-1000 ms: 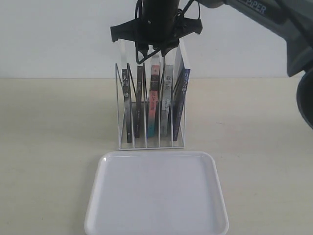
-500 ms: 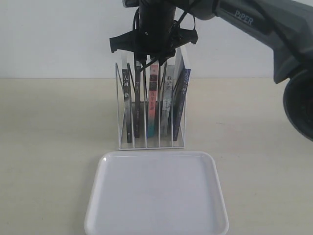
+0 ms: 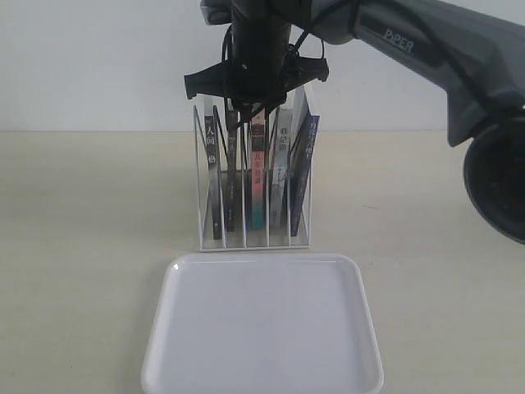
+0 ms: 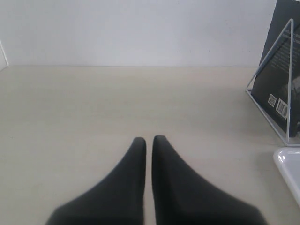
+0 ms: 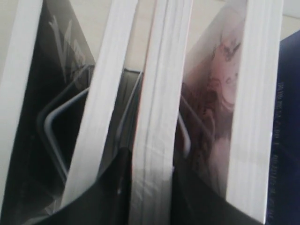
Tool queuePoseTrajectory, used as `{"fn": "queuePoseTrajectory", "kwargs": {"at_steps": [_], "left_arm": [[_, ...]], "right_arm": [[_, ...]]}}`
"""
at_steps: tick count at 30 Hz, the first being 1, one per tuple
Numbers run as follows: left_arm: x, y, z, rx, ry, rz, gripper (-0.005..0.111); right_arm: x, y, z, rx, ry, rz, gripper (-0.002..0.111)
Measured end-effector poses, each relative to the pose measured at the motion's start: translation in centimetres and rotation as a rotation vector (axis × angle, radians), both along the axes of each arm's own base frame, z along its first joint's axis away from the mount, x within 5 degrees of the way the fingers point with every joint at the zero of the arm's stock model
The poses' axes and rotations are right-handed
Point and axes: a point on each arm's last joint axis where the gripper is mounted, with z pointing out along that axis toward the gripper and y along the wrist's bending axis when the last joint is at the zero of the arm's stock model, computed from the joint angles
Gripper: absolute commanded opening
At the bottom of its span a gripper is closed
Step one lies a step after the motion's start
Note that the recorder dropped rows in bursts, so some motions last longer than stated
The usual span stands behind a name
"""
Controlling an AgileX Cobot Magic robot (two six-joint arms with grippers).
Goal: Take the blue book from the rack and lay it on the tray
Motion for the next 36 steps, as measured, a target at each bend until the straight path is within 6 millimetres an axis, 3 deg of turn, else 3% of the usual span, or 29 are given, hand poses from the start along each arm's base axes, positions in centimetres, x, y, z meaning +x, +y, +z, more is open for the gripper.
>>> {"fn": "queuePoseTrajectory", "kwargs": {"at_steps": [6, 26, 36], "left_arm": [[0.0, 0.0, 0.0, 0.0, 0.0, 0.0, 0.004], [0.0, 0.0, 0.0, 0.0, 0.0, 0.0, 0.004], [0.0, 0.0, 0.0, 0.0, 0.0, 0.0, 0.004]], "right_arm": [[-0.2, -0.2, 0.5, 0.006, 0.001, -0.02, 0.0], [-2.2, -1.8, 5.7, 0.066, -0.036, -0.048, 0.0], [-2.2, -1.8, 5.8, 0.068, -0.037, -0.048, 0.0]]}}
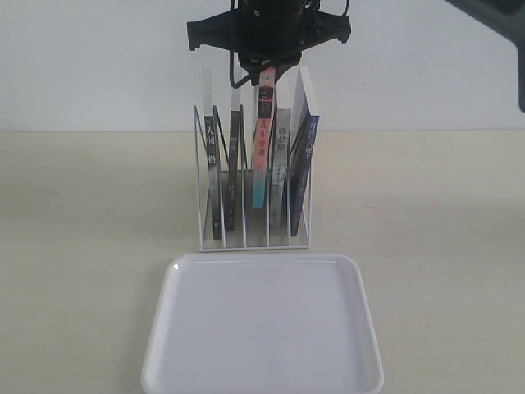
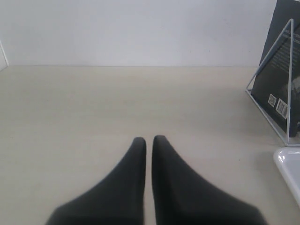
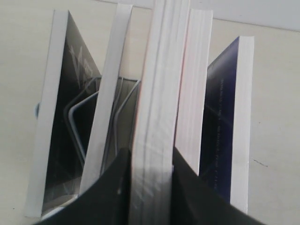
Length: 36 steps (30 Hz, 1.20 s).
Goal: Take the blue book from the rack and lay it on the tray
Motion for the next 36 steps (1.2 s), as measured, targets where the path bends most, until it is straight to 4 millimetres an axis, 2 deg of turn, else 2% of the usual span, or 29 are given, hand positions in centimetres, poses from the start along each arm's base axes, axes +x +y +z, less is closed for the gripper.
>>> {"fn": "queuePoseTrajectory", "kwargs": {"at_steps": [30, 36], "left_arm": [[0.0, 0.0, 0.0, 0.0, 0.0, 0.0, 0.004], [0.0, 0.0, 0.0, 0.0, 0.0, 0.0, 0.004]], "right_arm": [[0.0, 0.0, 0.0, -0.008, -0.002, 0.011, 0.0], [0.7, 0.6, -2.0, -0.037, 0.03, 0.015, 0.0]]}}
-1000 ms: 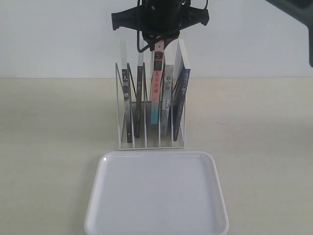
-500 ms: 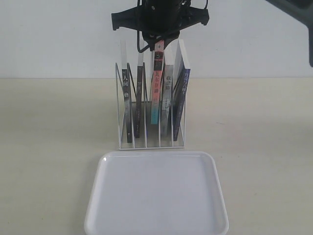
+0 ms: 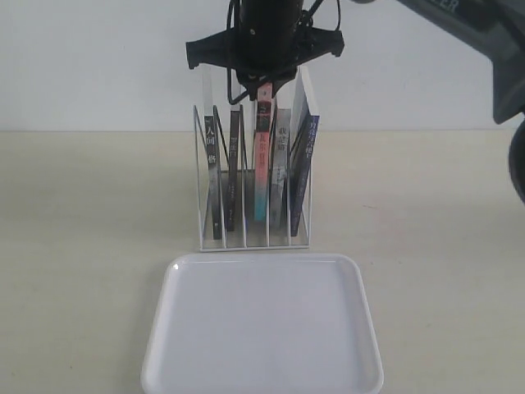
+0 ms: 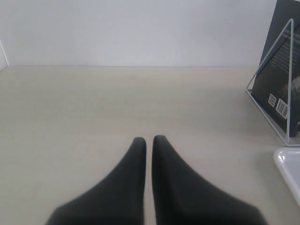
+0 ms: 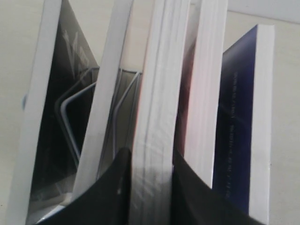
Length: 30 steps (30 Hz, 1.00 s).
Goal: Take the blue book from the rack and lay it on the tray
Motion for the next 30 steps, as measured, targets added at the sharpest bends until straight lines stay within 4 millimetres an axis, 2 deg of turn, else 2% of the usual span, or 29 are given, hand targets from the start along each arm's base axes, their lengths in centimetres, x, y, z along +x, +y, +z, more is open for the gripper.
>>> {"fn": "queuePoseTrajectory", "kwargs": {"at_steps": [4, 19, 24, 30], "left_arm": [[0.0, 0.0, 0.0, 0.0, 0.0, 0.0, 0.004], [0.0, 0.0, 0.0, 0.0, 0.0, 0.0, 0.004], [0.0, 0.0, 0.0, 0.0, 0.0, 0.0, 0.004], [0.0, 0.0, 0.0, 0.0, 0.0, 0.0, 0.004]], "right_arm": [[0.22, 0.23, -0.86, -0.008, 0.017, 0.001, 0.0], [0.17, 0.3, -0.89, 0.008, 0.025, -0.01, 0.0], [0.17, 0.3, -0.89, 0.009, 0.025, -0.012, 0.013], [0.2, 0.32, -0.86, 0.012, 0.022, -0.011, 0.041]]}}
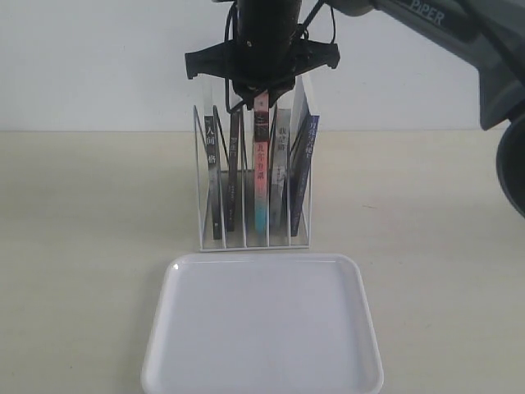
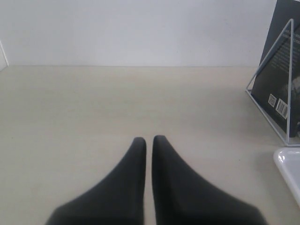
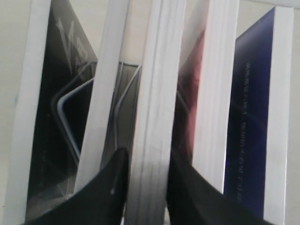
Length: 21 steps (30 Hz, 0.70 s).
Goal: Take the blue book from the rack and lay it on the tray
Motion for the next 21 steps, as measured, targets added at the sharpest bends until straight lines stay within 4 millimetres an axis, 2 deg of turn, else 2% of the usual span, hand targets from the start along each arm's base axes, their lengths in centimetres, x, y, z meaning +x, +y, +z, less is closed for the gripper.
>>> {"fn": "queuePoseTrajectory", "kwargs": {"at_steps": [4, 11, 16, 21], "left_arm": [[0.0, 0.0, 0.0, 0.0, 0.0, 0.0, 0.004], [0.0, 0.0, 0.0, 0.0, 0.0, 0.0, 0.004], [0.0, 0.0, 0.0, 0.0, 0.0, 0.0, 0.004], [0.0, 0.0, 0.0, 0.0, 0.0, 0.0, 0.004]], "right_arm": [[0.0, 0.0, 0.2, 0.008, -0.013, 0.003, 0.051], [-0.2, -0.1, 1.0, 0.023, -0.029, 0.004, 0.051], [-1.6, -1.4, 5.2, 0.061, -0.104, 0.009, 0.051], [-2.9, -2.7, 8.4, 0.08, -0.17, 0.025, 0.051]]}}
